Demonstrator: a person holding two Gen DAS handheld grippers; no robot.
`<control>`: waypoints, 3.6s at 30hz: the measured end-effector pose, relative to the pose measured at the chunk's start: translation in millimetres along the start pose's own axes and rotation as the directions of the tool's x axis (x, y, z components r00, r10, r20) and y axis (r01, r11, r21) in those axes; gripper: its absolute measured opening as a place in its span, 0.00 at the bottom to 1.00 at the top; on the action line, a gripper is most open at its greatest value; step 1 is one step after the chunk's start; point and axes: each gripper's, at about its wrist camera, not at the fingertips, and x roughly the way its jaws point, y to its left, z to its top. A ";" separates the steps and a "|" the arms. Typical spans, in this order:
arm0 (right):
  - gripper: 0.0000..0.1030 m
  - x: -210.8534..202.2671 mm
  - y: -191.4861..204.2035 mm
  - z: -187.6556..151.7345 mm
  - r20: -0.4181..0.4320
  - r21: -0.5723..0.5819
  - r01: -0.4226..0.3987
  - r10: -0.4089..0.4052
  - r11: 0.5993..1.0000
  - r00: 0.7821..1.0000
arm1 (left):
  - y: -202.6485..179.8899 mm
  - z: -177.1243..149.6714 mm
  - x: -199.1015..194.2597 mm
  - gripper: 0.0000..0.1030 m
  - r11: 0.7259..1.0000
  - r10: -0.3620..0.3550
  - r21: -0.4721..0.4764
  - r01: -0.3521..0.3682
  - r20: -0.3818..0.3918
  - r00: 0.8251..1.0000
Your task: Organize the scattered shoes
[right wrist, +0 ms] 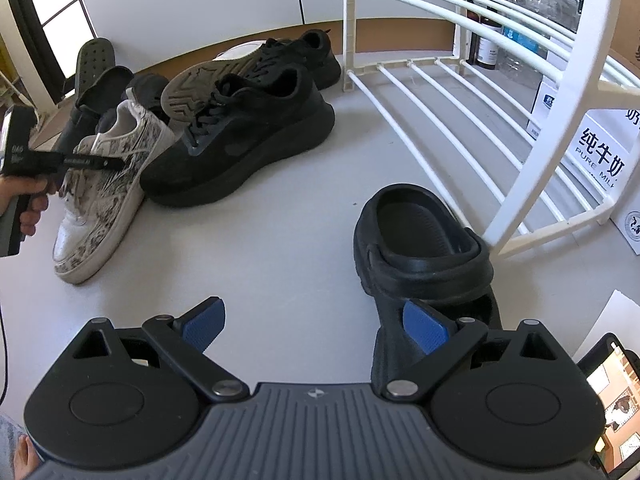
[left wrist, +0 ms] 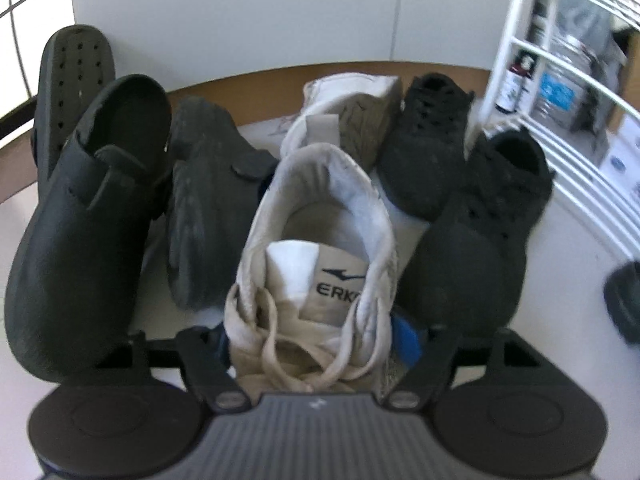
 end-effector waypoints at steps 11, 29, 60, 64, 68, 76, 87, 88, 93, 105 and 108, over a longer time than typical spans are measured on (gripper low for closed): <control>0.96 0.6 11.7 -1.9 -0.015 -0.020 -0.015 0.014 1.000 1.000 | 26.0 -48.2 -41.6 0.74 0.996 -0.076 0.036 0.079 -0.075 0.994; 0.96 5.8 28.7 -1.9 -0.030 -0.043 -0.029 0.027 0.999 0.999 | 52.3 -95.3 -85.2 0.74 0.991 -0.129 0.013 0.132 -0.130 0.983; 0.96 1.8 25.9 4.0 -0.009 -0.040 -0.045 0.045 0.998 0.999 | 9.7 60.8 -71.8 0.82 1.000 0.002 -0.028 0.001 0.126 0.992; 0.96 0.4 23.0 5.7 -0.001 -0.024 -0.049 0.049 0.998 0.999 | -5.8 86.1 -43.1 0.82 1.000 0.020 -0.009 -0.019 0.126 0.992; 0.96 -1.5 19.1 7.6 0.009 0.013 -0.059 0.059 0.998 0.998 | -9.2 104.5 -18.5 0.82 0.999 0.050 -0.025 -0.047 0.097 0.994; 0.96 -7.3 14.1 18.9 0.042 0.046 -0.073 0.072 0.996 0.997 | -7.7 137.7 22.5 0.82 0.986 0.160 -0.051 -0.159 0.031 0.987; 0.96 -4.4 6.7 21.6 0.030 0.028 -0.054 0.053 0.998 0.998 | -8.8 139.5 78.7 0.86 0.952 0.302 0.063 -0.298 -0.065 0.951; 0.96 -3.9 5.8 21.3 0.028 0.026 -0.051 0.051 0.998 0.998 | -8.3 138.1 84.8 0.86 0.945 0.322 0.076 -0.317 -0.075 0.944; 0.96 -3.0 0.9 17.1 0.016 0.030 -0.035 0.035 0.999 0.999 | -0.5 134.0 101.4 0.86 0.932 0.358 0.107 -0.346 -0.132 0.924; 0.96 1.2 2.8 11.6 -0.008 0.049 -0.049 0.049 0.998 0.999 | -0.5 127.9 120.9 0.78 0.889 0.445 0.195 -0.414 -0.159 0.881; 0.96 1.5 6.2 11.0 -0.008 0.050 -0.057 0.057 0.997 0.998 | 0.7 125.2 118.2 0.73 0.886 0.451 0.198 -0.420 -0.150 0.880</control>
